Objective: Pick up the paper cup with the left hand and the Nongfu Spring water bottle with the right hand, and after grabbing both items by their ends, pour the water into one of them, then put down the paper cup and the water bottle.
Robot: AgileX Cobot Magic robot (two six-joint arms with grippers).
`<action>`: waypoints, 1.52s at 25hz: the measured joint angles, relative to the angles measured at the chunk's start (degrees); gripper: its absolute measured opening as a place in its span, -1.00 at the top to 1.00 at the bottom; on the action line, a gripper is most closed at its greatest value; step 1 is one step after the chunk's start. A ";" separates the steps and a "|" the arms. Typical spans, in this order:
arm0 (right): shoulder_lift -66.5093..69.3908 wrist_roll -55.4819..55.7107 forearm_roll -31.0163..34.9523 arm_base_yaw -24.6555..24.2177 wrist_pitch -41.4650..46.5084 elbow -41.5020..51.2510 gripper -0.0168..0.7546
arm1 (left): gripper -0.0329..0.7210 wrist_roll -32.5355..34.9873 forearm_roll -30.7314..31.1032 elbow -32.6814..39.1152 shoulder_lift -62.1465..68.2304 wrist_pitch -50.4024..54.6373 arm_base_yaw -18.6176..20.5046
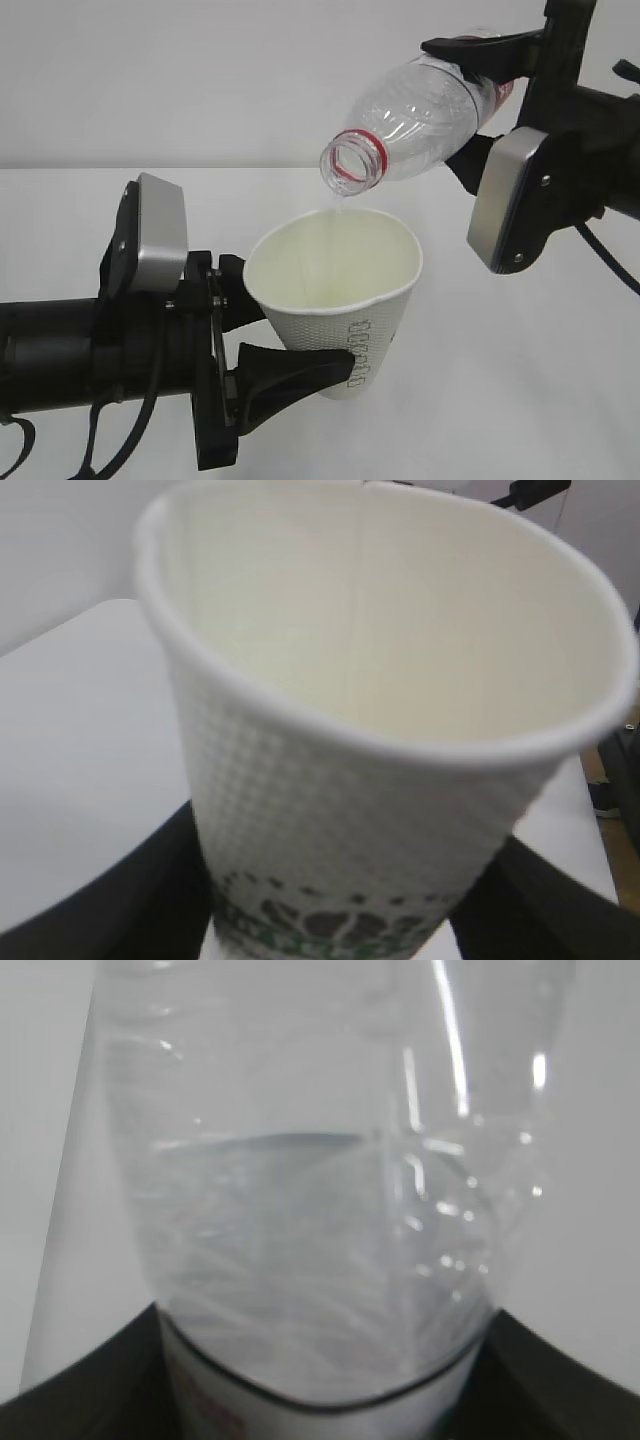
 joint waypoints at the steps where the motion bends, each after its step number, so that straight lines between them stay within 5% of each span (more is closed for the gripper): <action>1: 0.00 0.00 0.00 0.00 -0.09 0.00 -0.30 | -0.39 0.00 0.00 0.00 0.00 0.00 0.00; 38: 0.00 -1.00 0.12 0.00 -0.22 0.00 -0.30 | -0.38 0.00 0.00 0.00 0.00 -0.38 0.00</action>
